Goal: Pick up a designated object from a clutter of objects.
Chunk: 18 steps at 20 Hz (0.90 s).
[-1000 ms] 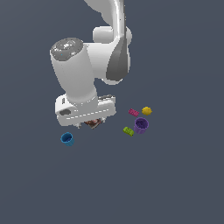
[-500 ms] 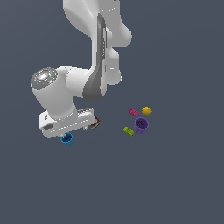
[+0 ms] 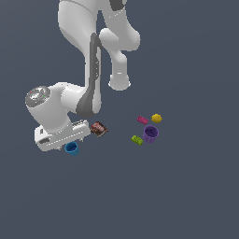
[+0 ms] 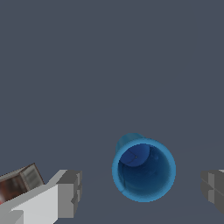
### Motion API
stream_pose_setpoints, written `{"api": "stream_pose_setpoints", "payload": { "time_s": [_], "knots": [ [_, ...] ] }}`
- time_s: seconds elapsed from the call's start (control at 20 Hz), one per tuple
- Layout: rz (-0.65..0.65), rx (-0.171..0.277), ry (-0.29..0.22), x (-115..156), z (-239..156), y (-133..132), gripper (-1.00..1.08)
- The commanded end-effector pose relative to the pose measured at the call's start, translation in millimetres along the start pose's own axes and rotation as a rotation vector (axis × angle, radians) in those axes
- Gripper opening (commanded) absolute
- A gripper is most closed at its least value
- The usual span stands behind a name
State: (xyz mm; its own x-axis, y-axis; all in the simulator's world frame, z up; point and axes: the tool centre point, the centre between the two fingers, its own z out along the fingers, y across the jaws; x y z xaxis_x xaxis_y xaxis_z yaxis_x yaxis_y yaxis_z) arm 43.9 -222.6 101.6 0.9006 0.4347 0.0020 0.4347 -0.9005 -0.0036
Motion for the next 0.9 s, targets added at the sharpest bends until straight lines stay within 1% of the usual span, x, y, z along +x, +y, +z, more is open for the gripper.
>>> {"api": "stream_pose_setpoints", "payload": {
  "time_s": [0.0,0.45,0.85],
  "knots": [
    [-0.013,-0.002,-0.001,-5,6,6,1.0],
    [-0.018,-0.003,-0.003,-8,14,9,1.0],
    [-0.02,-0.003,-0.002,-9,51,9,1.0]
  ]
}}
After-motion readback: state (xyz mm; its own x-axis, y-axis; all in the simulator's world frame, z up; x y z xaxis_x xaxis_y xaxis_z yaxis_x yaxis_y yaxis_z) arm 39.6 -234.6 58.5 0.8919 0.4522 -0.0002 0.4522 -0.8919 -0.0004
